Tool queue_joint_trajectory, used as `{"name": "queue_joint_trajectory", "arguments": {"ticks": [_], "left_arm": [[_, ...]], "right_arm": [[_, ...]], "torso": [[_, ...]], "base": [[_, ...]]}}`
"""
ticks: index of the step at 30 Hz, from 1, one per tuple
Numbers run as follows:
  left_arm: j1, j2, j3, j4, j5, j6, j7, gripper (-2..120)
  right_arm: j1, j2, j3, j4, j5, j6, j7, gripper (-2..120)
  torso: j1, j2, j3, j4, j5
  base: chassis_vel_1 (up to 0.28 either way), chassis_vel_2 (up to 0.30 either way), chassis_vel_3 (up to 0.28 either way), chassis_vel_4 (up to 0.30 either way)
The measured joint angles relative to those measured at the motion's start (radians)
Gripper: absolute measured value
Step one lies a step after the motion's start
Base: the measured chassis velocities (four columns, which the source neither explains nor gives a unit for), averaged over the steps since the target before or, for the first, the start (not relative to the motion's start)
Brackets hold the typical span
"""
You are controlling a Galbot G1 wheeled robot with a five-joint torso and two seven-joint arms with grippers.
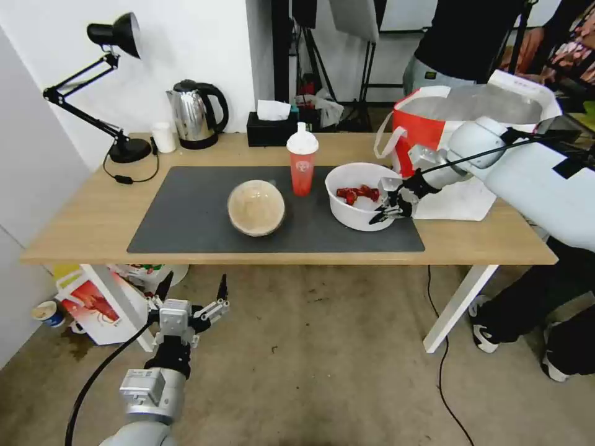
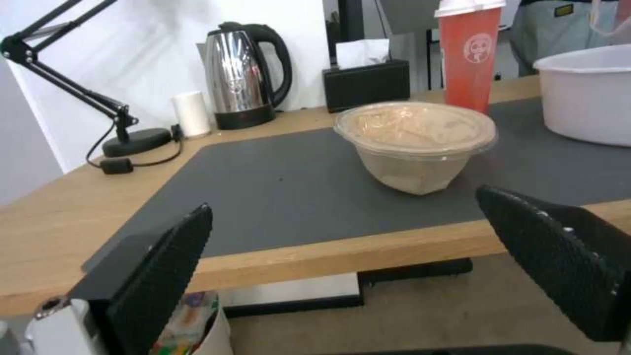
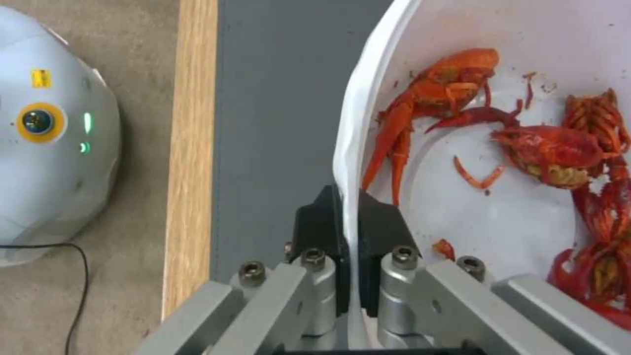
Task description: Pick up the trash from the table and place it into the takeout bag.
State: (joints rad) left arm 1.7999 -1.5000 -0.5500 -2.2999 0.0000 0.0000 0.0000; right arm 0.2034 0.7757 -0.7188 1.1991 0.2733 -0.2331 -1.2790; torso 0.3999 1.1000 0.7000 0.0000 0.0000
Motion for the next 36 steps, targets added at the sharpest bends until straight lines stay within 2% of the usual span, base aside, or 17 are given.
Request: {"name": "queue_joint_trajectory", "arguments": {"ticks": [10,17,30,36], "left_arm": [[0.000,0.000,0.000,0.000,0.000,0.000,0.000,100],[0.000,0.000,0.000,0.000,0.000,0.000,0.000,100],[0.000,0.000,0.000,0.000,0.000,0.000,0.000,100],[0.000,0.000,0.000,0.000,0.000,0.000,0.000,100]], "right_arm": [[0.067,0.002,0.018,0.002,0.072,0.005,0.001,0],[0.178,0.006,-0.025,0.012,0.123,0.011,-0.003,0],[0.231,0.016,-0.034,0.014,0.157,0.010,-0.001,0],[0.317,0.040,-0.057,-0.011,0.198,0.010,0.001,0]], "torso": [[0.000,0.000,0.000,0.0000,-0.0001],[0.000,0.000,0.000,0.0000,0.0000],[0.000,0.000,0.000,-0.0001,0.0001],[0.000,0.000,0.000,0.0000,-0.0003]], "base": [[0.000,0.000,0.000,0.000],[0.000,0.000,0.000,0.000],[0.000,0.000,0.000,0.000],[0.000,0.000,0.000,0.000]]}}
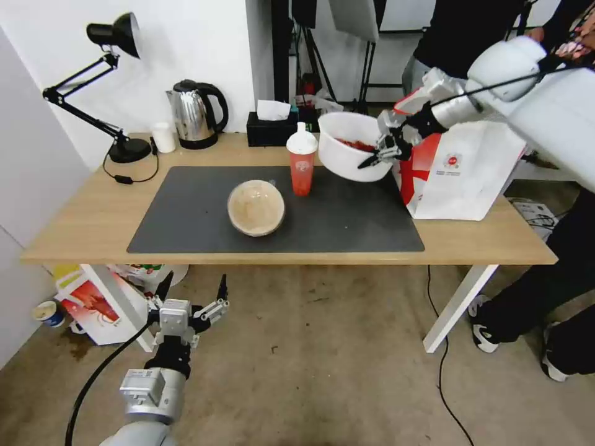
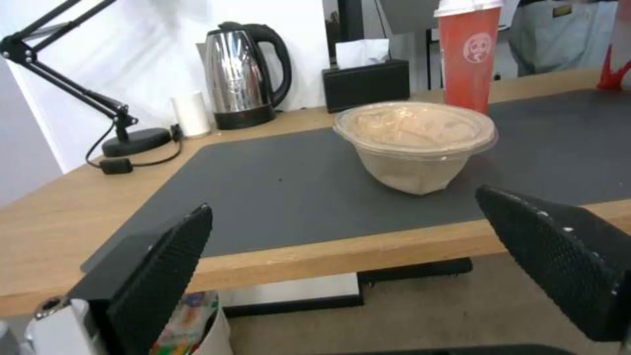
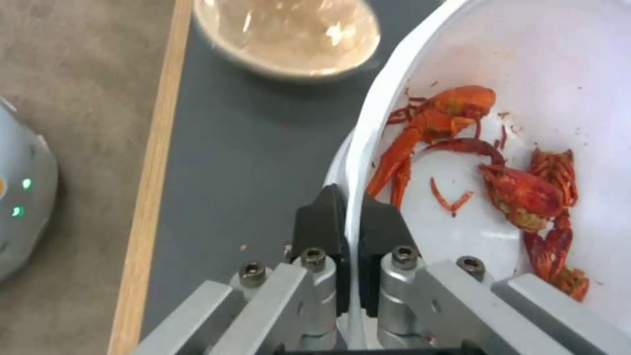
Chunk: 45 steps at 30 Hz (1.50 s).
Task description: Pick up the trash from the table and place it into the takeout bag.
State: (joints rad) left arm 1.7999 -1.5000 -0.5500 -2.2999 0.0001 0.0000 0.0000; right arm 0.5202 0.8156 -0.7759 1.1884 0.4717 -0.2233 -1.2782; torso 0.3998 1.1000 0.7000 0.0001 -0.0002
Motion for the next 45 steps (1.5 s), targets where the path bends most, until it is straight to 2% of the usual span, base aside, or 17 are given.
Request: {"name": "queue_joint_trajectory", "arguments": {"ticks": [12,24,31,38,41,45], "left_arm": [[0.000,0.000,0.000,0.000,0.000,0.000,0.000,100],[0.000,0.000,0.000,0.000,0.000,0.000,0.000,100],[0.000,0.000,0.000,0.000,0.000,0.000,0.000,100],[0.000,0.000,0.000,0.000,0.000,0.000,0.000,100],[0.000,0.000,0.000,0.000,0.000,0.000,0.000,100],[0.000,0.000,0.000,0.000,0.000,0.000,0.000,100]], "right_arm": [[0.148,0.046,-0.039,-0.054,0.046,0.000,-0.003,0],[0.192,0.042,-0.029,-0.129,0.091,-0.001,-0.002,0],[0.174,-0.017,0.012,-0.177,0.097,-0.002,-0.001,0],[0.139,-0.076,0.050,-0.163,0.102,-0.002,-0.002,0],[0.081,-0.138,0.095,-0.145,0.108,0.000,-0.007,0],[0.028,-0.184,0.143,-0.139,0.108,0.002,-0.012,0]], "torso": [[0.000,0.000,0.000,0.0000,0.0002],[0.000,0.000,0.000,0.0001,0.0002],[0.000,0.000,0.000,-0.0002,0.0005],[0.000,0.000,0.000,-0.0002,0.0004],[0.000,0.000,0.000,0.0000,0.0004],[0.000,0.000,0.000,-0.0003,0.0006]], "base": [[0.000,0.000,0.000,0.000],[0.000,0.000,0.000,0.000],[0.000,0.000,0.000,0.000],[0.000,0.000,0.000,0.000],[0.000,0.000,0.000,0.000],[0.000,0.000,0.000,0.000]]}}
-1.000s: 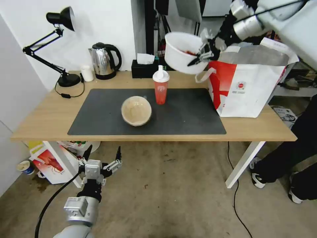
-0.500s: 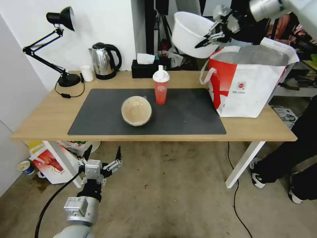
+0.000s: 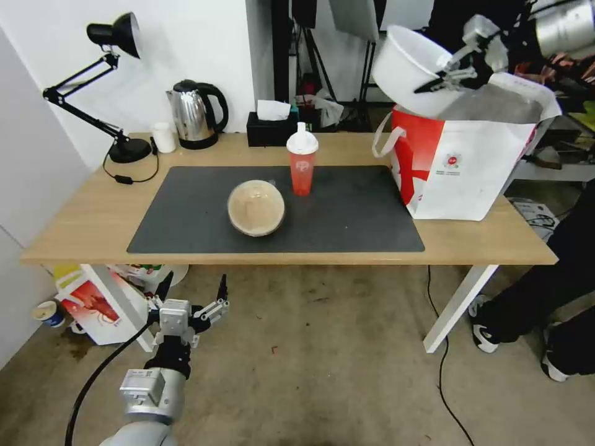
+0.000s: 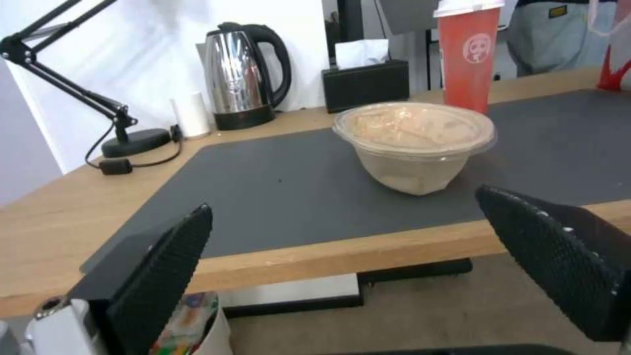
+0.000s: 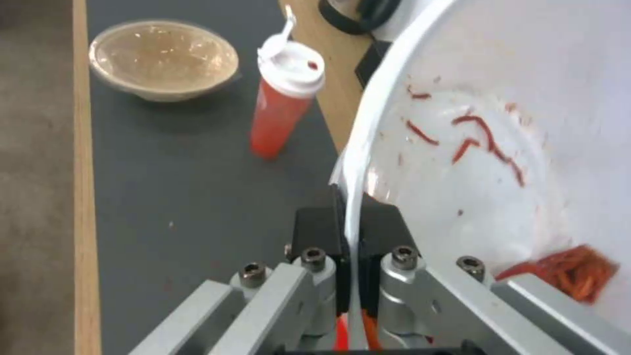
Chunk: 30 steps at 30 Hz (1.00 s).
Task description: Pick up the trash from the table and place it into the takeout bag.
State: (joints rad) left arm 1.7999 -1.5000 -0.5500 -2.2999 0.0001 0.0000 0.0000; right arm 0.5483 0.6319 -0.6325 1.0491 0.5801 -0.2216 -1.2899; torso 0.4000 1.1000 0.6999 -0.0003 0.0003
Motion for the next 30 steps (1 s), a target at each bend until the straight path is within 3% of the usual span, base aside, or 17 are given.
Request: {"name": "queue_joint_trajectory", "arguments": {"ticks": [11,30], "left_arm": [[0.000,0.000,0.000,0.000,0.000,0.000,0.000,100],[0.000,0.000,0.000,0.000,0.000,0.000,0.000,100]], "right_arm": [[-0.056,-0.053,0.034,0.002,-0.007,0.014,-0.017,0],[-0.125,-0.055,0.095,-0.029,-0.006,0.013,-0.014,0]], "torso": [[0.000,0.000,0.000,0.0004,-0.0003],[0.000,0.000,0.000,0.0000,-0.0003]], "base": [[0.000,0.000,0.000,0.000],[0.000,0.000,0.000,0.000]]}}
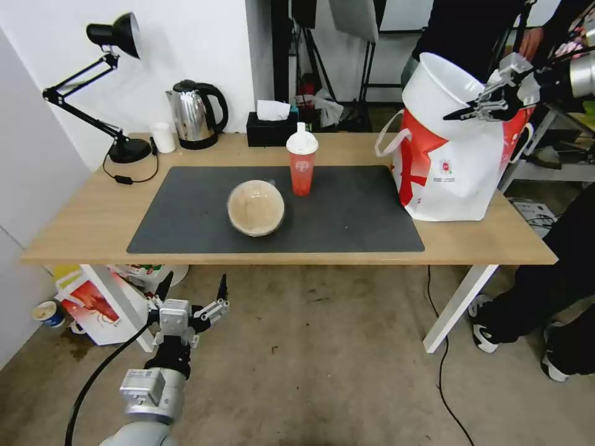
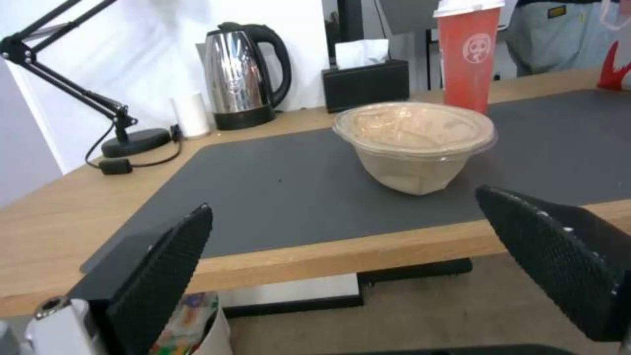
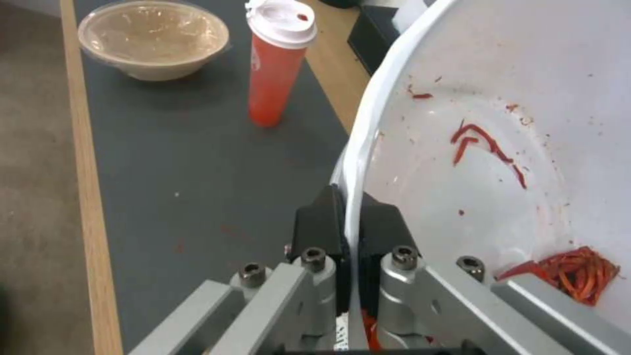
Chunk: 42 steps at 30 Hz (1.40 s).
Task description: Pick up the trash from the table and place it into the takeout bag.
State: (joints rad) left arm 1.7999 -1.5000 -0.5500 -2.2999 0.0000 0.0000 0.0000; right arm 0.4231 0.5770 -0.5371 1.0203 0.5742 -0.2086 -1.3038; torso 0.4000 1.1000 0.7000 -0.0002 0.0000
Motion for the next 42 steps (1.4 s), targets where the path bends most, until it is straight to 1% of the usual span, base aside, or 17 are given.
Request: {"name": "queue_joint_trajectory", "arguments": {"ticks": [7,12,25,33,42], "left_arm": [[0.000,0.000,0.000,0.000,0.000,0.000,0.000,100],[0.000,0.000,0.000,0.000,0.000,0.000,0.000,100],[0.000,0.000,0.000,0.000,0.000,0.000,0.000,100],[0.000,0.000,0.000,0.000,0.000,0.000,0.000,100],[0.000,0.000,0.000,0.000,0.000,0.000,0.000,100]], "right_arm": [[-0.011,0.004,0.016,-0.006,0.001,-0.001,0.005,0],[0.025,0.037,0.013,-0.046,0.003,-0.002,0.007,0],[0.124,0.111,-0.020,-0.135,0.005,0.003,0.003,0],[0.124,0.142,-0.014,-0.175,0.002,0.011,0.003,0],[0.080,0.164,0.023,-0.208,-0.024,0.030,0.002,0]], "torso": [[0.000,0.000,0.000,0.0000,0.0000],[0.000,0.000,0.000,0.0004,-0.0003],[0.000,0.000,0.000,0.0002,-0.0001],[0.000,0.000,0.000,0.0003,-0.0002],[0.000,0.000,0.000,0.0003,0.0001]], "base": [[0.000,0.000,0.000,0.000],[0.000,0.000,0.000,0.000],[0.000,0.000,0.000,0.000],[0.000,0.000,0.000,0.000],[0.000,0.000,0.000,0.000]]}}
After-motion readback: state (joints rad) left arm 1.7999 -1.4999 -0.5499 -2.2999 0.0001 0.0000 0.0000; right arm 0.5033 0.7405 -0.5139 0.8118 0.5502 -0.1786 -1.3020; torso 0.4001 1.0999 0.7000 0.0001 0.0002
